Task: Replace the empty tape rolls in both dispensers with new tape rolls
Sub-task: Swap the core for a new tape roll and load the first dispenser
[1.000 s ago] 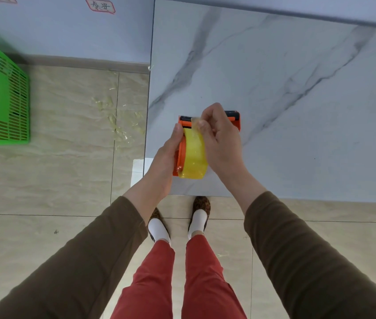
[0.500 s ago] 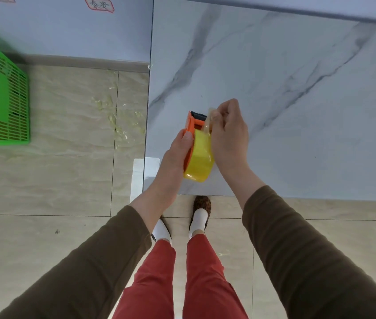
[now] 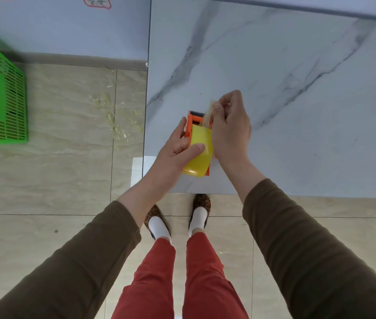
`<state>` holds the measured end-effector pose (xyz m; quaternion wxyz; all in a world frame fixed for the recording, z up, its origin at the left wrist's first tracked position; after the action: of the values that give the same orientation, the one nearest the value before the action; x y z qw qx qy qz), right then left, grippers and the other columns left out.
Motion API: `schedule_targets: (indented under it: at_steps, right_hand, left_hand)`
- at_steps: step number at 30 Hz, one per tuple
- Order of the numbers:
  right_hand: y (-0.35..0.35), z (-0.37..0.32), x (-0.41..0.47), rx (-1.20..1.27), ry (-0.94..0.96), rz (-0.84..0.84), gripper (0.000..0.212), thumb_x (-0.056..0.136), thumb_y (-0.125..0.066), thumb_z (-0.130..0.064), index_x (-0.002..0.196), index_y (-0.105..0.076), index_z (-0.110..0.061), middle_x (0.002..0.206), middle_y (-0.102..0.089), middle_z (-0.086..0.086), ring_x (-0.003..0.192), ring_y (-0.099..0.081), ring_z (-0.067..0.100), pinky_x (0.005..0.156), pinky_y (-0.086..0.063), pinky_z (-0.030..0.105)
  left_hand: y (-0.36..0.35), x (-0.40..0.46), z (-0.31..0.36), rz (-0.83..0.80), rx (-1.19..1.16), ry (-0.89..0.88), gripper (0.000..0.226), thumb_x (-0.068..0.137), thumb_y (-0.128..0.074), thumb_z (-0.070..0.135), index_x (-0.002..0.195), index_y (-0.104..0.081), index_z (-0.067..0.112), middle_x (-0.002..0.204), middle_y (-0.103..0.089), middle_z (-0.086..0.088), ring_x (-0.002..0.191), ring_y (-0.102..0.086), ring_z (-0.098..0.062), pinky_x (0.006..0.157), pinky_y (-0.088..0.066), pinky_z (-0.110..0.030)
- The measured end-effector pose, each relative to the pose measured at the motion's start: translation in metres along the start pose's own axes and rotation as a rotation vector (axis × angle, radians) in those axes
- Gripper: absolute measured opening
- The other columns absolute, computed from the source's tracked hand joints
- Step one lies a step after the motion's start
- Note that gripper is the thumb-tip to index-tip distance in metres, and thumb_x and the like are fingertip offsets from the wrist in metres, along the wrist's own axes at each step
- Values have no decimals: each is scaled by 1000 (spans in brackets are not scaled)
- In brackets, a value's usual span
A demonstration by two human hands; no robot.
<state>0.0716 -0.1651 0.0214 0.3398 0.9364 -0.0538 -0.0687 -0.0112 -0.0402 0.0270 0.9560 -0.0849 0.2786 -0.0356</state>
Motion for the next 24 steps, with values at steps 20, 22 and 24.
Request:
schedule_targets:
  at_steps: [20, 22, 24]
  right_hand:
    - [16, 5, 36, -85, -173, -64, 5, 96, -45, -22, 93, -45, -26, 78, -72, -2, 77, -70, 26, 78, -57, 46]
    - [19, 8, 40, -96, -205, -44, 6, 96, -46, -21, 93, -46, -25, 83, -69, -3, 81, -70, 27, 79, -58, 48]
    - [22, 12, 42, -79, -257, -27, 7, 97, -47, -19, 93, -47, -24, 84, -65, -5, 81, -71, 28, 78, -60, 51]
  left_hand:
    - [-2, -12, -18, -35, -91, 142, 115, 48, -90, 75, 146, -59, 24, 120, -80, 1, 110, -78, -17, 93, -62, -33]
    - [0, -13, -17, -20, -89, 136, 123, 48, -91, 74, 153, -52, 23, 118, -80, 4, 108, -78, -14, 89, -62, -29]
    - [1, -15, -16, -26, -74, 124, 125, 53, -92, 71, 160, -43, 25, 119, -80, 5, 110, -78, -14, 92, -62, -30]
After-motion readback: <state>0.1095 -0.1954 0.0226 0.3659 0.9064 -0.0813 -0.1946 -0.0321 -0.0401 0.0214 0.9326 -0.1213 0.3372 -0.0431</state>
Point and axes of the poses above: each hand's wrist, its own x-axis towards the middle knuckle, its own y-axis out of the back of the hand, z = x × y, the point moved 1 cm from there along x, towards the middle knuckle
